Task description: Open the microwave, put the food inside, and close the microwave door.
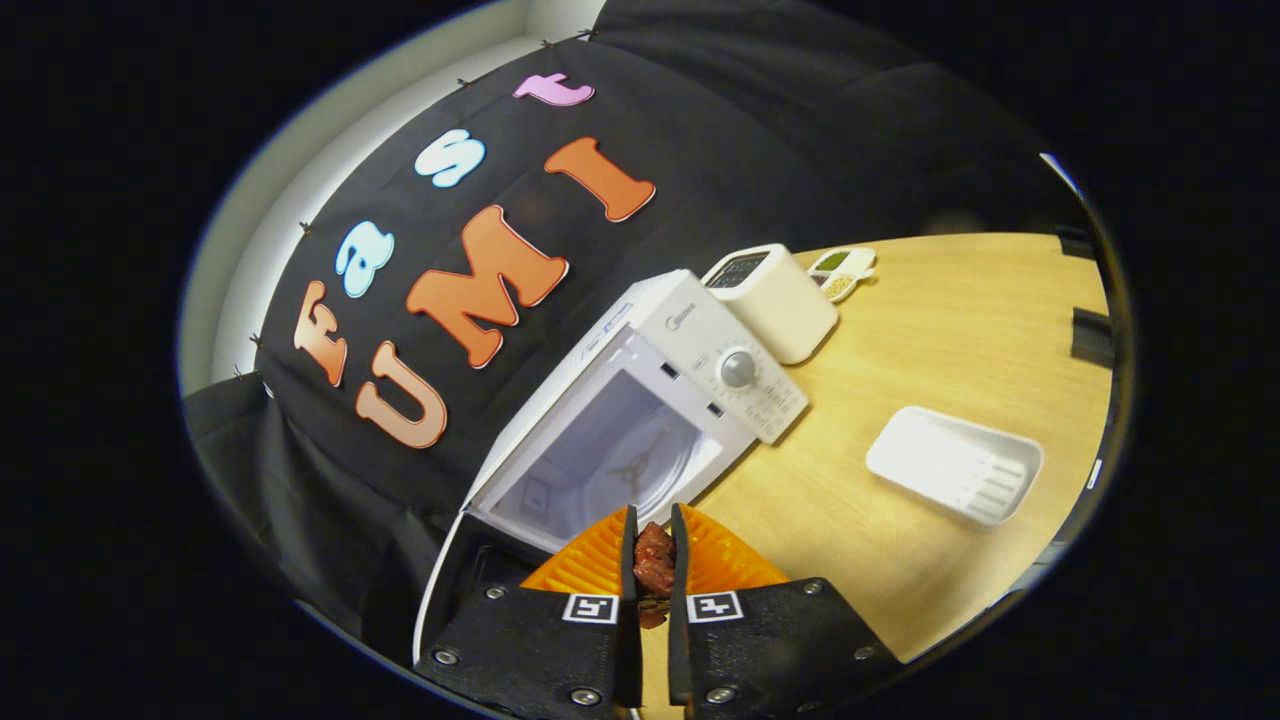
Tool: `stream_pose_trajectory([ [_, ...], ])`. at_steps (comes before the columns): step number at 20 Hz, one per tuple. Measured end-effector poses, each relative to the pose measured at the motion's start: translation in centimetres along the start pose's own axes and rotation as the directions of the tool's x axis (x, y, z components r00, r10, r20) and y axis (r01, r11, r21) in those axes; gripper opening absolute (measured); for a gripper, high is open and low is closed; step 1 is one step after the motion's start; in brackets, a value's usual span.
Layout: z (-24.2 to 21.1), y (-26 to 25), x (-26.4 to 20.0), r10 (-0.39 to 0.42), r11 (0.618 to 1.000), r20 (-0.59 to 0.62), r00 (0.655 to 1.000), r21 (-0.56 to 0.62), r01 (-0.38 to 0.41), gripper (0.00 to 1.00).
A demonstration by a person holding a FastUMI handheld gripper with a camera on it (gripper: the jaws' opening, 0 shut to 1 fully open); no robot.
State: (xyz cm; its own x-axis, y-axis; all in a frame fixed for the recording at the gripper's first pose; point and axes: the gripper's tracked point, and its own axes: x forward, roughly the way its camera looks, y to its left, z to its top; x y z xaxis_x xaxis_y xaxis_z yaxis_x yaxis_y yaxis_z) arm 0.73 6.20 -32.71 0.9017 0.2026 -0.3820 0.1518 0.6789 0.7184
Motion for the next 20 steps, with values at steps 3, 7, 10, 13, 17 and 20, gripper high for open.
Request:
stream_pose_trajectory([
  [3,-2.1,3.1,2.5,0.037,0.999,-0.008,0.999,0.033,-0.037,0.10],
  [7,-4.4,6.7,7.0,0.095,0.991,-0.026,0.995,0.101,-0.092,0.10],
  [10,-4.9,8.5,10.3,0.122,0.983,-0.012,0.992,0.139,-0.119,0.10],
  [13,-4.4,9.0,13.8,0.107,0.978,0.027,0.994,0.175,-0.110,0.10],
  [17,-3.7,7.5,18.1,0.062,0.966,0.077,0.995,0.246,-0.079,0.10],
  [20,-4.2,5.5,21.7,-0.002,0.963,0.093,0.996,0.268,-0.023,0.10],
])
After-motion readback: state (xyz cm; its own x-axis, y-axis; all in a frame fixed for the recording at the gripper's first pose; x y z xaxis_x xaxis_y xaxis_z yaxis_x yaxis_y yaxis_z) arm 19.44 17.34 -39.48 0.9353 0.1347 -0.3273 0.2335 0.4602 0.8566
